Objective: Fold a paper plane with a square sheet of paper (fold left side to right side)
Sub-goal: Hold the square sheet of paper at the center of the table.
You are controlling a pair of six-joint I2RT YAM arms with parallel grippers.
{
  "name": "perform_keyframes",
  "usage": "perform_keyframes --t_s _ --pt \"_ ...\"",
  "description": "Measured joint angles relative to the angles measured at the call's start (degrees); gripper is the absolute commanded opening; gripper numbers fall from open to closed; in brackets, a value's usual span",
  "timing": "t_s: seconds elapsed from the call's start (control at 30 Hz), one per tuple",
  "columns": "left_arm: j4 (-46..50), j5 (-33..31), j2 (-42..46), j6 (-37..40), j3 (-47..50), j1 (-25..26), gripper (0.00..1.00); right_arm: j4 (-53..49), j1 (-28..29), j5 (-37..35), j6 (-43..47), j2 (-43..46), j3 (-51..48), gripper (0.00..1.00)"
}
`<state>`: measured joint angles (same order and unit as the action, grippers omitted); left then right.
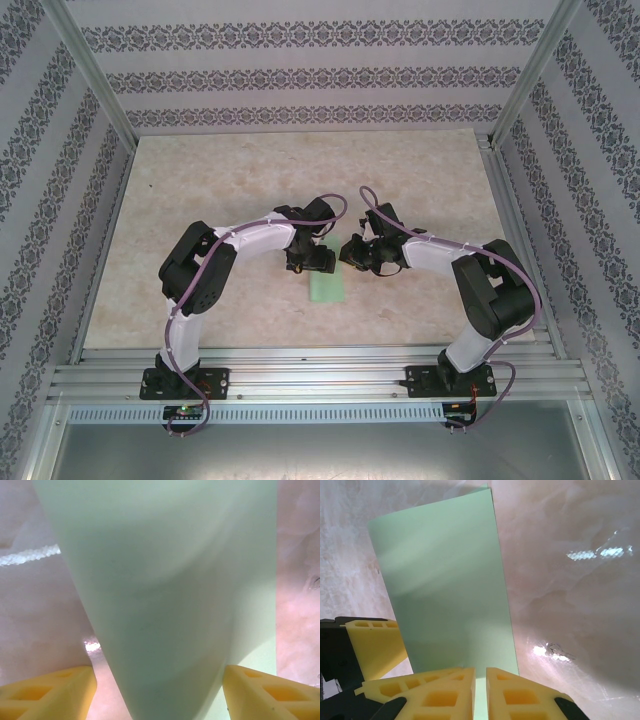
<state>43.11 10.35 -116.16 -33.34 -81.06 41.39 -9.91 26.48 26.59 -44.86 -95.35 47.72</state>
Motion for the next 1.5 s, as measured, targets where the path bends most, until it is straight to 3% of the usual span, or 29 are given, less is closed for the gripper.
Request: perform_keyframes --t_s 1.17,1.5 --pt "-0.1 -0.2 0.0 -1.5 0.0 -0.1 0.68 -0.6 0.1 0.3 0.0 -0.2 0.0 0.12" --pt "-0.2 -0.2 0.0 -1.7 0.0 -0.1 0.68 -0.6 1.6 1.1 -0.1 -3.8 0.0 0.11"
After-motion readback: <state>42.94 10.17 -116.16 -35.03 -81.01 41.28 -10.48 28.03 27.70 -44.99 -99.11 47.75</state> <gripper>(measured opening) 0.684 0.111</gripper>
